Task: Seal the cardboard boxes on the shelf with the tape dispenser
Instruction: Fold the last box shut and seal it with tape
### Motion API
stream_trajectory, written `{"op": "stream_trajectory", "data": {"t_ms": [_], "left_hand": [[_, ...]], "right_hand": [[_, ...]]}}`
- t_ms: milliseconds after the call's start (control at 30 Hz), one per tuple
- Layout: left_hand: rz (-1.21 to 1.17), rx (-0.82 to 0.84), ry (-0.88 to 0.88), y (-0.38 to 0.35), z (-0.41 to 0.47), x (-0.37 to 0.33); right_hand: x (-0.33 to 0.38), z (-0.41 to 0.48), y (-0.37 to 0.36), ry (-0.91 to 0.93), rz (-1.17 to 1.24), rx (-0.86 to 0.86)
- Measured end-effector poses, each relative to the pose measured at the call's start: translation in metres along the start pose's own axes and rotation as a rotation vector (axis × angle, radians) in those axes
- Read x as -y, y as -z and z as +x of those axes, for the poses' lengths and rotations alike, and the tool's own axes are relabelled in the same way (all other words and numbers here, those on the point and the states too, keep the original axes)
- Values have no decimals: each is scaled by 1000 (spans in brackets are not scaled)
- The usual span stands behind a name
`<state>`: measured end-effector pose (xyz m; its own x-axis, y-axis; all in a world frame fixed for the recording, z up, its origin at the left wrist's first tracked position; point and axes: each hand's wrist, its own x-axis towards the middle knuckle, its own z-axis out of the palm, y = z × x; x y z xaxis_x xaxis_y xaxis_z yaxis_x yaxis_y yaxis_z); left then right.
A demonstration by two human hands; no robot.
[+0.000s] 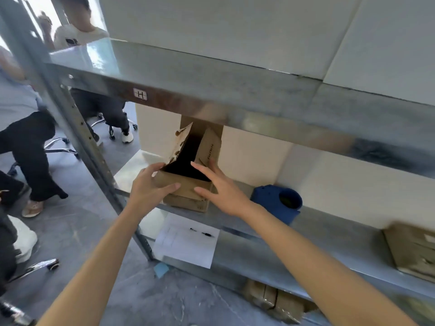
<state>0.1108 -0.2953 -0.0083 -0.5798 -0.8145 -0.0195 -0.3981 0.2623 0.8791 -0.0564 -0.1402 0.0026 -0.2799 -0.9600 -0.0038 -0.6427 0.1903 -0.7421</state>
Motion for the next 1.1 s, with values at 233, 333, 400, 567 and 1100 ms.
{"op": "stream_trajectory", "data": {"t_ms": [233, 333, 400, 567, 1100], "left_hand": [[80, 70, -173, -25, -12, -17], [107, 132, -235, -25, -8, -19], [35, 193, -214, -22, -6, -15], [-12, 262, -167, -4, -1, 1], [53, 365, -437, -12, 18, -6]], "right_hand": [[-11, -41, 10, -43, 34, -82], [-9, -46, 5, -90, 62, -168], [-5, -45, -2, -121, 71, -239], [13, -36, -17, -167, 64, -305], [3, -67, 20, -414, -214, -646]]}}
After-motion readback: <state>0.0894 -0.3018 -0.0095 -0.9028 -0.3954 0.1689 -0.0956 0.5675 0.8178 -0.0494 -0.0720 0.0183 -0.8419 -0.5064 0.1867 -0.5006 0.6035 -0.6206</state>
